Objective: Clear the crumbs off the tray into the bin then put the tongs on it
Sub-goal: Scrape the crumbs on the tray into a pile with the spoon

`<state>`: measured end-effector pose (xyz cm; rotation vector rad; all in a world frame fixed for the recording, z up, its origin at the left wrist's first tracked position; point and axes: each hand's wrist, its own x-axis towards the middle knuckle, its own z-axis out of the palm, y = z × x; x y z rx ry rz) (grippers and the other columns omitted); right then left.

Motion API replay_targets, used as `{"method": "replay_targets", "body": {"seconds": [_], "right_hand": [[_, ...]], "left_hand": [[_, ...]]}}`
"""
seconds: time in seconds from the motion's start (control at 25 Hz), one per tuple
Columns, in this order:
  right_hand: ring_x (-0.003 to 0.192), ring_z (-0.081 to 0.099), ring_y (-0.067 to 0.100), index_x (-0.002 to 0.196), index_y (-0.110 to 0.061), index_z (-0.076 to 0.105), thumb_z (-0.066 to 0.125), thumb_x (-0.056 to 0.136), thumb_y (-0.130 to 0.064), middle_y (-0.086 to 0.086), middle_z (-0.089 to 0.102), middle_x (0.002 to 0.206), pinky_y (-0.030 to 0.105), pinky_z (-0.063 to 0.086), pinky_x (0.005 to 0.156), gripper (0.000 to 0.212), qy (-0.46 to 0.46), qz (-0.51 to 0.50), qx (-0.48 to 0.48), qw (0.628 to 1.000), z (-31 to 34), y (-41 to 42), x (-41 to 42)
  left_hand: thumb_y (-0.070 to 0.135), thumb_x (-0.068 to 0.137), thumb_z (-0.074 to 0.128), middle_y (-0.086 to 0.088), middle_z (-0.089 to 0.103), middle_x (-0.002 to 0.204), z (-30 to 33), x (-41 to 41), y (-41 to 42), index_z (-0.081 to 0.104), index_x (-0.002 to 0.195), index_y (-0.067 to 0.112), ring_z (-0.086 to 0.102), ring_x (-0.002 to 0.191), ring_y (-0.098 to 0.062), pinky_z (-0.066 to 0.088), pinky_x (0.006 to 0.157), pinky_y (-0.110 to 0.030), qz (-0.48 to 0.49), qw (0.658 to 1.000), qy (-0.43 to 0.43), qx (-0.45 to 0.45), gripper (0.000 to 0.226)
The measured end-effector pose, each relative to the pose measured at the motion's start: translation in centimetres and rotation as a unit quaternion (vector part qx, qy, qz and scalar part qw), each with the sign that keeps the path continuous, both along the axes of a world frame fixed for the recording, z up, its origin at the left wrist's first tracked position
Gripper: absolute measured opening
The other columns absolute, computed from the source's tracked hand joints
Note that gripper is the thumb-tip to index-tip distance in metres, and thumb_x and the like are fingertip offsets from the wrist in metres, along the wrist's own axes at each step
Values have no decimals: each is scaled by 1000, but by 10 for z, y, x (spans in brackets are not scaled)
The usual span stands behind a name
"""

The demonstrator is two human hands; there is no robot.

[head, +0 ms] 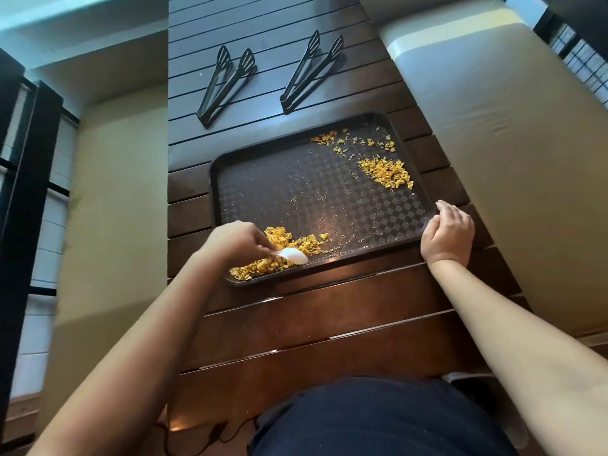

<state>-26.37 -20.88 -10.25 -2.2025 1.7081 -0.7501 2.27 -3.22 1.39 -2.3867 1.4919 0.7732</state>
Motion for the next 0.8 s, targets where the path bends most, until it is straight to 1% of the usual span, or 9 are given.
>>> {"method": "replay_targets", "body": {"seconds": [0.08, 0.2, 0.28, 0.44, 0.52, 0.6, 0.64, 0.72, 0.8], "right_hand": [[103, 57, 39, 110, 4, 62, 29, 83, -22, 20, 65, 112, 43, 40, 93, 50, 0, 2, -3, 1000, -1, -1, 0], [103, 58, 39, 109, 4, 63, 29, 82, -21, 20, 65, 112, 44, 41, 93, 50, 1, 3, 3, 1000, -2, -1, 0], [103, 58, 39, 109, 4, 63, 30, 82, -21, 20, 65, 112, 44, 41, 92, 49, 3, 2, -1, 1000, -2, 0, 1], [103, 57, 39, 110, 4, 62, 33, 83, -17, 20, 65, 112, 44, 41, 93, 45, 5, 2, 0, 1000, -2, -2, 0], [104, 57, 39, 111, 4, 62, 34, 83, -17, 20, 65, 113, 44, 40, 93, 44, 7, -1, 0, 1000, -2, -1, -1], [103, 57, 39, 110, 4, 62, 32, 83, -19, 20, 65, 112, 44, 41, 93, 47, 4, 1, -1, 1000, -2, -1, -1], [103, 58, 39, 109, 4, 63, 32, 82, -19, 20, 65, 112, 44, 41, 93, 47, 3, 2, -1, 1000, -2, -1, 0], [102, 58, 39, 109, 4, 63, 32, 82, -19, 20, 65, 111, 44, 41, 92, 46, 2, 2, -1, 1000, -2, -1, 1], [101, 58, 40, 108, 4, 63, 31, 82, -20, 20, 65, 111, 45, 42, 91, 48, -1, 2, -3, 1000, -2, -1, 1]], "left_hand": [[50, 85, 58, 12, 70, 102, 7, 2, -4, 70, 103, 40, 56, 78, -6, 43, 61, -23, 8, 1000, 11, -12, 24], [44, 88, 57, 10, 70, 106, 3, -13, -16, 70, 106, 38, 59, 84, -6, 44, 69, -23, 50, 991, 97, -74, 23], [42, 87, 58, 8, 70, 108, -4, -27, -28, 70, 106, 36, 60, 86, -6, 45, 72, -23, 41, 989, 129, -61, 23], [51, 85, 58, 13, 69, 106, 0, -31, -54, 70, 106, 36, 58, 89, -8, 41, 67, -23, -51, 998, 34, 7, 28], [49, 85, 58, 14, 69, 104, 11, -24, -62, 70, 106, 36, 59, 89, -9, 39, 62, -22, -106, 993, -43, 37, 27], [46, 86, 58, 13, 70, 103, 18, -16, -63, 70, 108, 34, 61, 91, -11, 40, 63, -22, -124, 987, -78, 61, 27], [44, 87, 58, 11, 70, 104, 18, -11, -63, 70, 108, 33, 61, 90, -11, 41, 64, -23, -105, 991, -57, 58, 27], [36, 89, 57, 7, 70, 103, 14, -6, -60, 70, 108, 30, 58, 82, -8, 42, 65, -23, -17, 999, 48, 9, 23], [30, 91, 57, 5, 70, 104, 5, -7, -57, 70, 109, 27, 54, 72, -3, 42, 67, -23, 42, 992, 115, -41, 23]]}}
